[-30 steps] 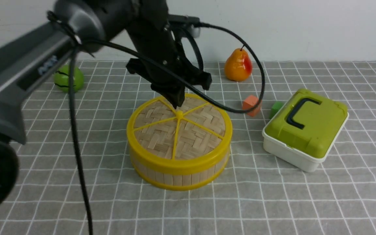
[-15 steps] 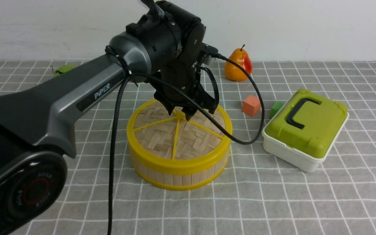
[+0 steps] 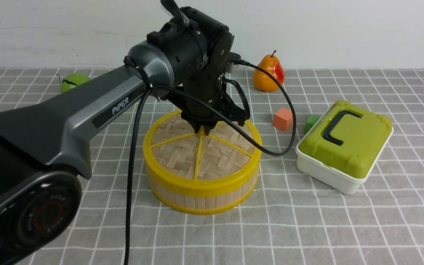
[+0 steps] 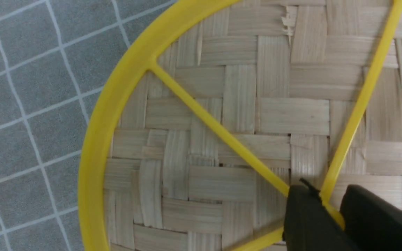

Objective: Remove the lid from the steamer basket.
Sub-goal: Use the left arm to lift the lid of the steamer, then use the left arm to place the steamer lid on the table

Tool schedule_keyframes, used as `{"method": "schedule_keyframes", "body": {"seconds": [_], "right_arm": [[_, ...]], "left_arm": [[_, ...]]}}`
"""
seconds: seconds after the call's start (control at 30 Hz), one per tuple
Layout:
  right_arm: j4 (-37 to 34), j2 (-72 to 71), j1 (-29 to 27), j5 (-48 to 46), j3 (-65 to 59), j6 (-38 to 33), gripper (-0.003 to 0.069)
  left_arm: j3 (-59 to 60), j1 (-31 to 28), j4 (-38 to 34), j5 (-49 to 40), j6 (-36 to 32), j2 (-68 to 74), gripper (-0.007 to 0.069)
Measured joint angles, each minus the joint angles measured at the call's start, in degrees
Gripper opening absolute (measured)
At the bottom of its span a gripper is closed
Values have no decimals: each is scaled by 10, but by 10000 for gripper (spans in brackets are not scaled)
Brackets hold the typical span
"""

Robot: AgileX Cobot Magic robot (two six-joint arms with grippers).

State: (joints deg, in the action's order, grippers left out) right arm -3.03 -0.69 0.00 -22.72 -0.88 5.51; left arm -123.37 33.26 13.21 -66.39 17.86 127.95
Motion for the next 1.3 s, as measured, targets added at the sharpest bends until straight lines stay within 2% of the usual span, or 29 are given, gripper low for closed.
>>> {"method": "schedule_keyframes", "body": {"seconds": [0.33, 0.6, 0.83, 0.9, 0.97, 1.1, 1.17, 1.3], "right_arm": [[0, 0, 0, 0, 0, 0, 242], [0, 0, 0, 0, 0, 0, 242], [0, 0, 0, 0, 0, 0, 242], [0, 0, 0, 0, 0, 0, 242], [0, 0, 0, 0, 0, 0, 242], [0, 0, 0, 0, 0, 0, 242], [0, 0, 0, 0, 0, 0, 242], [0, 0, 0, 0, 0, 0, 242]], "left_arm": [[-75, 0, 2, -38, 2, -2, 106], [-131, -15, 33, -48, -11, -73, 106], [-132, -104, 40, -48, -25, -124, 106], [-110, -156, 43, -48, -10, -127, 106], [-99, -174, 44, -48, -6, -127, 106], [10, -244, 44, -37, 30, -126, 106], [59, -258, 44, -4, 50, -125, 106], [166, -273, 44, 116, 91, -117, 106]]}}
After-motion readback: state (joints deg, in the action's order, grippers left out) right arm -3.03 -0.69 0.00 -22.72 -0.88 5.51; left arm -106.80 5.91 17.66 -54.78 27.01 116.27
